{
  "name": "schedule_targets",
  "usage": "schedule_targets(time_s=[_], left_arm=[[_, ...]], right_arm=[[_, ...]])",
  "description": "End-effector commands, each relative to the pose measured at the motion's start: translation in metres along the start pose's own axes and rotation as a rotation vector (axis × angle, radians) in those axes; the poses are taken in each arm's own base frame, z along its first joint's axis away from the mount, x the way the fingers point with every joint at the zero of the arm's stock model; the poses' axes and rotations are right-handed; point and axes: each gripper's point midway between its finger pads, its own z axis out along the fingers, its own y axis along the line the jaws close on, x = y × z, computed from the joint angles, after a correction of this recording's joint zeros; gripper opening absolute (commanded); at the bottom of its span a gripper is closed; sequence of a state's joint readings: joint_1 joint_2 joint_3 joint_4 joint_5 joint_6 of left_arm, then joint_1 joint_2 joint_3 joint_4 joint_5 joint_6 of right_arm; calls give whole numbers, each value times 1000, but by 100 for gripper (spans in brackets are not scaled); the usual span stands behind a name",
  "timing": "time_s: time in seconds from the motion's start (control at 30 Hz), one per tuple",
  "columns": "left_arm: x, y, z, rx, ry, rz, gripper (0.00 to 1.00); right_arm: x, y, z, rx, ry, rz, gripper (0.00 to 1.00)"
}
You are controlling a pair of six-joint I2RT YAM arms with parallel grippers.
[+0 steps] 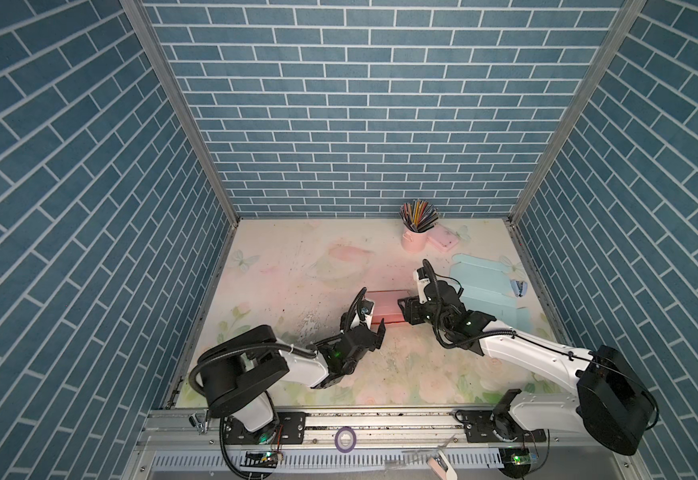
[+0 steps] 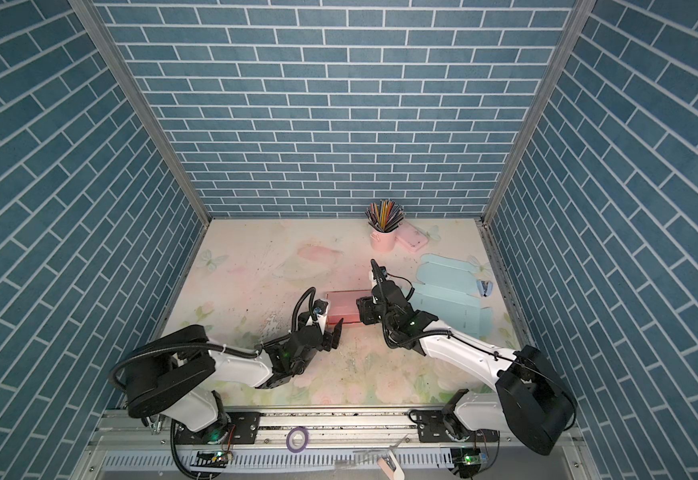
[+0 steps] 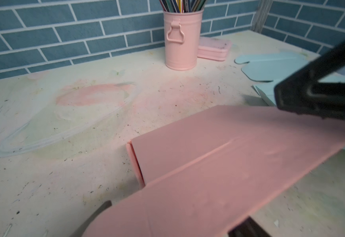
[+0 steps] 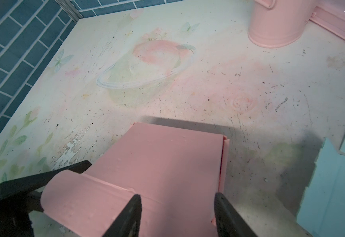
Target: Fold the paper box
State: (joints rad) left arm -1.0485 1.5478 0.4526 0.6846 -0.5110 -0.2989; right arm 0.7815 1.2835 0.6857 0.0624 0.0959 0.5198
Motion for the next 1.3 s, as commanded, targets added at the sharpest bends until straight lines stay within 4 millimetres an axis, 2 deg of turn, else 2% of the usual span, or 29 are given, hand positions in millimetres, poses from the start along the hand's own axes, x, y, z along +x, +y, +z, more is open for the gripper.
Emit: schedule_targets(time_s=[0.0,0.1,0.23,0.37,0.47,0.63,0.8,0.9,1.1,1.27], left_arm=[[23,-8,-16,59,215,60,97],[23,-16,-42,131,349,102,99],[19,-14,-82,199,475,104,99],[-7,-14,-107,234,499,94,99],[-35,-16,-110,246,461,67,99],[-70,-12,-90,286,388,-113,99],[-83,20,-56,244,328,-299,98],[-76,29,-35,222,342,-331,98],[-53,33,1,192,384,-355,97],[-37,33,18,186,409,-368,97]], right_arm=[[-3,-1,0,-5,-11,21,58],[-3,-2,0,1,-5,5,58],[-3,-1,1,-4,4,-7,58],[-4,-1,2,-8,16,-17,58],[-4,-4,3,-3,22,-18,57],[2,-9,6,-2,37,-13,57],[11,-6,10,-23,62,-9,56],[17,-9,11,-22,76,-3,56],[31,-13,12,-21,102,11,55],[38,-14,10,-27,116,21,54]])
